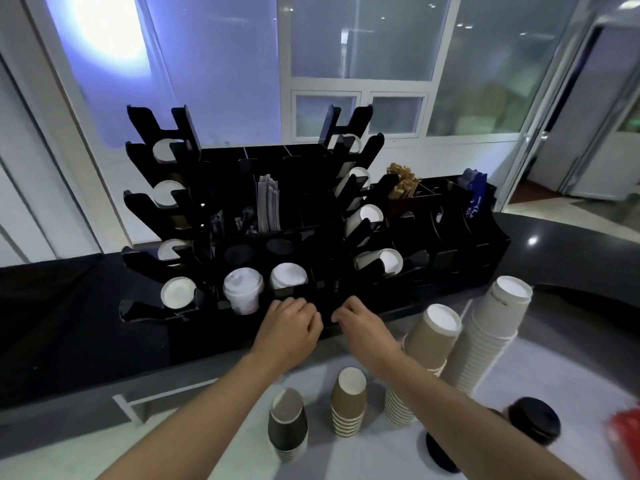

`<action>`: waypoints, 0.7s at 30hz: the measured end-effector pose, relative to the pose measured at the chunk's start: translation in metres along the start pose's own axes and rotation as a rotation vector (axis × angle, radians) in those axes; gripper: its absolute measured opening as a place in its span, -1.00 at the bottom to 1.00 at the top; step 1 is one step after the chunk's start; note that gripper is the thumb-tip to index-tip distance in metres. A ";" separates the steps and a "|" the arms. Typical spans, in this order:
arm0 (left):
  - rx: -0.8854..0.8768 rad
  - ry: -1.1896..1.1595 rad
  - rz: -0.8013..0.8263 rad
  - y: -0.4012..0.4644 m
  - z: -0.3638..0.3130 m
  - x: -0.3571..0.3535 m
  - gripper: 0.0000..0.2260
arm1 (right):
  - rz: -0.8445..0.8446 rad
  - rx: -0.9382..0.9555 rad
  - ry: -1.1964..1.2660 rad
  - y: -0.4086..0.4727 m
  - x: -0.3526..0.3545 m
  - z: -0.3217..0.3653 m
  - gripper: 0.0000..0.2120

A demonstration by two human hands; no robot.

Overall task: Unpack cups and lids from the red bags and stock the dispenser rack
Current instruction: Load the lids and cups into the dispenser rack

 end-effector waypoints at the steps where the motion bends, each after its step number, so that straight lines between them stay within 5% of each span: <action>1: -0.034 -0.018 -0.010 -0.003 -0.016 -0.002 -0.67 | 0.016 -0.020 0.015 -0.016 -0.004 -0.006 -0.78; 6: -0.116 -0.113 0.033 -0.028 -0.080 -0.031 -0.63 | 0.104 -0.083 0.062 -0.094 -0.020 -0.035 -0.96; 17: -0.250 -0.093 0.331 -0.063 -0.207 -0.111 -0.73 | 0.258 -0.460 -0.082 -0.222 0.001 -0.191 -0.76; 21: -0.101 -0.079 0.423 -0.069 -0.230 -0.151 -0.81 | 0.327 -0.422 -0.037 -0.234 -0.001 -0.233 -0.73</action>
Point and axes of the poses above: each hand's wrist, its own y-axis towards the middle knuckle, its own x-axis out of the back of the hand, z = x × y, the point moved 9 cm from there along y, towards the middle knuckle, and after that the axes turned 2 degrees about -x, right-handed, at the moved point
